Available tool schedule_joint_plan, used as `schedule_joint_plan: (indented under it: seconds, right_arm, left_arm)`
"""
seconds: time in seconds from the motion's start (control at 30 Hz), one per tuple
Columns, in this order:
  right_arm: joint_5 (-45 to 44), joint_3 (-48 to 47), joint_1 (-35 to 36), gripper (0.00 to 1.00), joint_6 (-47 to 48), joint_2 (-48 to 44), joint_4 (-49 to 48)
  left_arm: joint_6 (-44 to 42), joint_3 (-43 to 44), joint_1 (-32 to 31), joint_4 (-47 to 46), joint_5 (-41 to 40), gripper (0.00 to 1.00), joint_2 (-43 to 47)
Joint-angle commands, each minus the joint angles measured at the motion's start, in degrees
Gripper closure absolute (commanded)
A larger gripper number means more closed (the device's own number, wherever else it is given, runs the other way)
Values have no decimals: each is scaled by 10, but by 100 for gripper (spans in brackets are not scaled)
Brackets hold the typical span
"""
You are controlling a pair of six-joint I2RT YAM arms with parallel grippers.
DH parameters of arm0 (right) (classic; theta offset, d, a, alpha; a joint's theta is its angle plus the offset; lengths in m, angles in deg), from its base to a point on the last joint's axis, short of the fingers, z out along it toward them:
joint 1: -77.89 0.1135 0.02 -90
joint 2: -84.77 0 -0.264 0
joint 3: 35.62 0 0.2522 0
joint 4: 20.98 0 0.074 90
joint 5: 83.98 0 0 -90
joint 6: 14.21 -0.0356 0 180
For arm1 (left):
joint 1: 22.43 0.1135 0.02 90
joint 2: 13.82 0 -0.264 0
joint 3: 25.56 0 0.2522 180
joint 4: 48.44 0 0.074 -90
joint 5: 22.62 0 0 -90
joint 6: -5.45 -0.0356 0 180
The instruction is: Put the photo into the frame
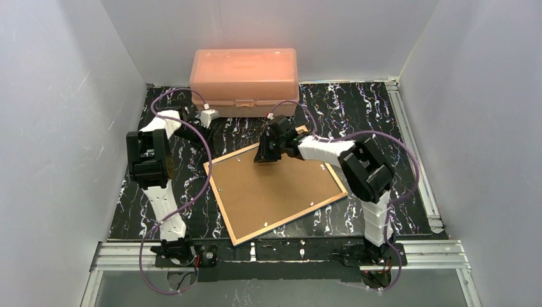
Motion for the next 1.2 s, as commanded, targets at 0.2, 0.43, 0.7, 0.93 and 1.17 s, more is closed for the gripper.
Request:
schedule_joint_plan:
  seconds: [0.2, 0.43, 0.7, 0.93, 1.17]
  right_arm:
    - [-16, -82, 25, 75, -37, 81, -89]
    - [-58, 13, 10, 68, -19, 0, -72]
    - [-87, 230, -123, 24, -16, -308, 82]
    - [-93, 285, -140, 4, -39, -476, 344]
    - [-67, 357, -147, 1, -53, -505, 409]
  left_arm:
    - [-22, -24, -22, 9, -18, 82, 17]
    - [-65, -66, -31, 39, -39, 85, 36]
    - [-87, -164, -35, 38, -50, 87, 97]
    - [-91, -211, -37, 29, -61, 87, 131]
    - [-82, -220, -41, 27, -53, 88, 152]
